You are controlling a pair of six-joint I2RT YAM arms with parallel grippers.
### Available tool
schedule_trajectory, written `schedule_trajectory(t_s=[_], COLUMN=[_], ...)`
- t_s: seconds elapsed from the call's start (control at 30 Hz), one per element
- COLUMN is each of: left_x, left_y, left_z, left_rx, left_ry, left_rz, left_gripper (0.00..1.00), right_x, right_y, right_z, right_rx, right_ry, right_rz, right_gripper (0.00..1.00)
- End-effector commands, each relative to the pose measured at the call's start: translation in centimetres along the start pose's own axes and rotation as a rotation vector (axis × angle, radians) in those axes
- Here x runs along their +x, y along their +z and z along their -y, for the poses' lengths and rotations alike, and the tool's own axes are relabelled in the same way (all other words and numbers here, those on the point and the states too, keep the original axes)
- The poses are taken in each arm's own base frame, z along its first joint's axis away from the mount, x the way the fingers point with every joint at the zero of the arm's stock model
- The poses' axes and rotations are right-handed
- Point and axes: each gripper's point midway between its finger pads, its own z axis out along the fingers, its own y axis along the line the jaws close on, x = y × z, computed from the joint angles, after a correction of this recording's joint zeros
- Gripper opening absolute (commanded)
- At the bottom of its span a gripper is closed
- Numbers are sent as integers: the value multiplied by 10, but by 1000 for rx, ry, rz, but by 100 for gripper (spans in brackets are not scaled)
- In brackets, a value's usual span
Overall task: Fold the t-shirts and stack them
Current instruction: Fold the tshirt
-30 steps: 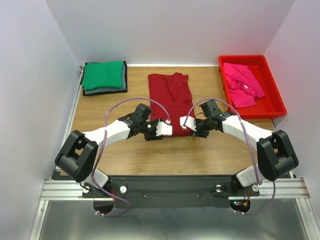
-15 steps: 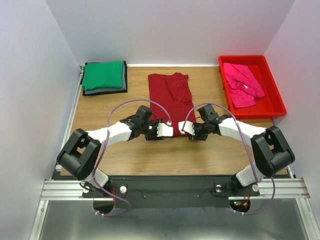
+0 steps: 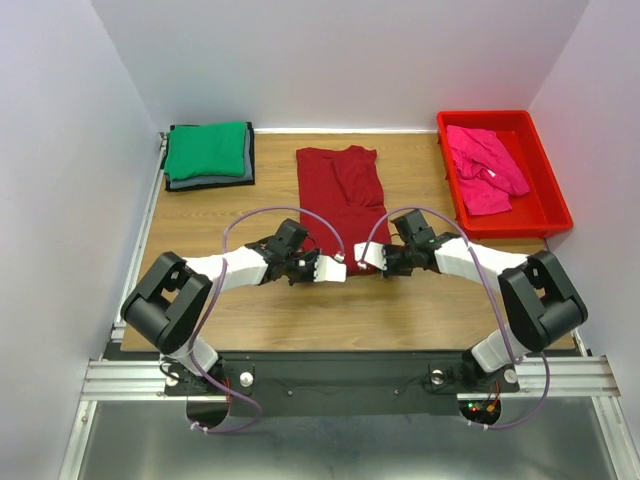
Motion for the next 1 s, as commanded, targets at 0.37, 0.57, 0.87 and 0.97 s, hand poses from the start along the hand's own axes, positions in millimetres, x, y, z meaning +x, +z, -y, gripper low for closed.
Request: schedule_trajectory(t_s=[0.37, 0.57, 0.87, 0.97], left_x=[-38, -68, -114, -115], left_y=[-49, -76, -112, -122], left_z=[14, 47, 108, 121], left_rx=[54, 117, 199, 261], left_ry=[-16, 53, 89, 90], left_rz=[52, 101, 232, 252], left_gripper=[0, 0, 0, 0], right_x=[-35, -59, -90, -97], right_y=[-51, -83, -139, -157], right_z=[-17, -41, -99, -112], right_rx=[-7, -77, -149, -163], right_ry=[65, 110, 108, 99], right_rz=[18, 42, 123, 153], right_gripper=[1, 1, 1, 1])
